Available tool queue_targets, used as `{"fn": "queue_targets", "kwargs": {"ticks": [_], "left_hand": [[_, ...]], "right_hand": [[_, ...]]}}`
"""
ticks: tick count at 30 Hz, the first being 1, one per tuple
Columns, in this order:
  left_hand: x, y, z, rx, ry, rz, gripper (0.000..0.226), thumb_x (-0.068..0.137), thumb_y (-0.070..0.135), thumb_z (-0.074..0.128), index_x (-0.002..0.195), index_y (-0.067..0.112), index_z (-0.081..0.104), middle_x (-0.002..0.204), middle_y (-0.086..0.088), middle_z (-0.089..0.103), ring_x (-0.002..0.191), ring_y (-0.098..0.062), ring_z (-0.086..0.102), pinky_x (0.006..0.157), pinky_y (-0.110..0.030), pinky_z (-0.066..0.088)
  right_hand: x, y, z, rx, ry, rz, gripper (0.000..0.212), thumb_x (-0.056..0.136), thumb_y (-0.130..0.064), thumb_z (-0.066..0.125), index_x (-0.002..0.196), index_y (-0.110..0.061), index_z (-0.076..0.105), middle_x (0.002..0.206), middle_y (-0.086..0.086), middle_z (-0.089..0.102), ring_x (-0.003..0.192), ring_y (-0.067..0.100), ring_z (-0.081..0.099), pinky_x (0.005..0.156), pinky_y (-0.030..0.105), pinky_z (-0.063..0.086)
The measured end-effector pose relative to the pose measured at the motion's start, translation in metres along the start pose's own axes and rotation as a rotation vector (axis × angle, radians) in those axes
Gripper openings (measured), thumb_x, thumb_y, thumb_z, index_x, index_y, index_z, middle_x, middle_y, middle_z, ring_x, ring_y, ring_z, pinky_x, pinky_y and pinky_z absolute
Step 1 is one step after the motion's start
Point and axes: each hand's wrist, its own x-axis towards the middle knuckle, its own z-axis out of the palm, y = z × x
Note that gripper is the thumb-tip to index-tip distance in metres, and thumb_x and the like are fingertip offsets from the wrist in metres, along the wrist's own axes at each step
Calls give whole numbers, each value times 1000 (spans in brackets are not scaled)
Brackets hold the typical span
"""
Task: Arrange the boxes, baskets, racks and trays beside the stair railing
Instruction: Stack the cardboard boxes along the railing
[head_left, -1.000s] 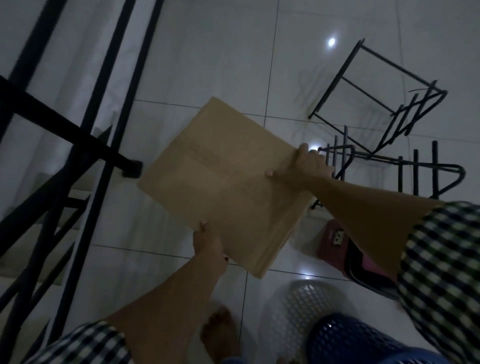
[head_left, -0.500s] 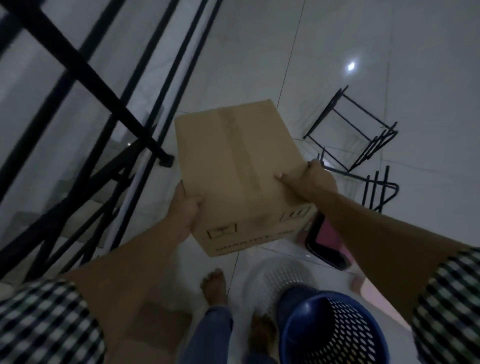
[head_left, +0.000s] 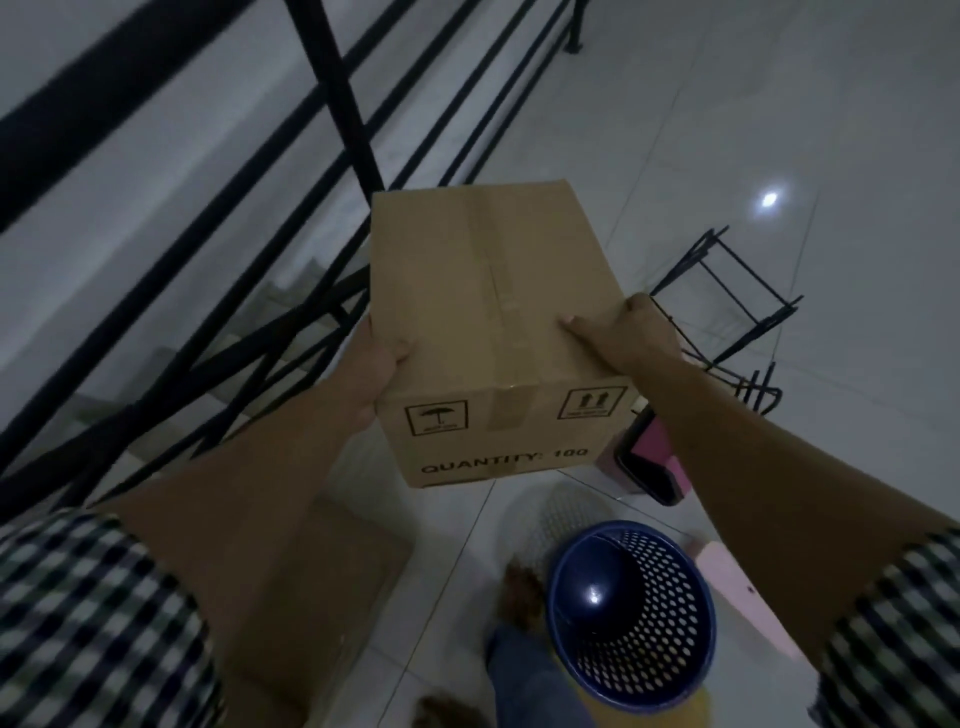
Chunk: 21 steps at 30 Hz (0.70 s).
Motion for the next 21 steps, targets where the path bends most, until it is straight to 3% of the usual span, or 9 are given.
{"fn": "queue_targets", "kwargs": {"ticks": [6, 11, 14, 17, 21], "left_hand": [[-83, -46, -68, -33, 197, 85, 59, 96, 24, 62, 148, 25, 35, 133, 4, 56, 114, -18, 58, 98, -43, 49], [-179, -112, -132, -48, 415, 99, 83, 84, 50, 68, 151, 26, 27, 141, 7, 48, 124, -17, 51, 107, -45, 42], [-224, -153, -156, -102, 566, 74, 74, 89, 41, 67, 150, 24, 29, 142, 4, 48, 126, -17, 49, 106, -39, 41], [-247, -189, -174, -154, 703, -5, 71, 93, 36, 63, 152, 22, 27, 143, 2, 46, 125, -16, 48, 101, -31, 40], [-261, -225, -186, -138, 815, -78, 76, 90, 45, 64, 152, 23, 28, 146, 1, 45, 129, -22, 47, 107, -41, 41]], "right_hand": [[-84, -35, 41, -28, 0, -146, 90, 72, -76, 67, 132, -15, 41, 130, 10, 57, 117, 34, 56, 80, 36, 41], [-155, -63, 107, -51, -131, -294, 89, 69, -79, 66, 131, -20, 41, 128, 9, 59, 114, 34, 58, 89, 43, 49], [-192, -74, 150, -102, -220, -369, 88, 69, -80, 66, 130, -22, 41, 128, 8, 59, 113, 34, 59, 90, 43, 50], [-214, -79, 187, -171, -294, -439, 87, 71, -78, 65, 132, -21, 41, 128, 7, 59, 112, 33, 59, 80, 36, 44], [-224, -77, 227, -191, -359, -493, 89, 66, -81, 67, 131, -25, 41, 126, 2, 59, 110, 30, 60, 79, 36, 44]]}}
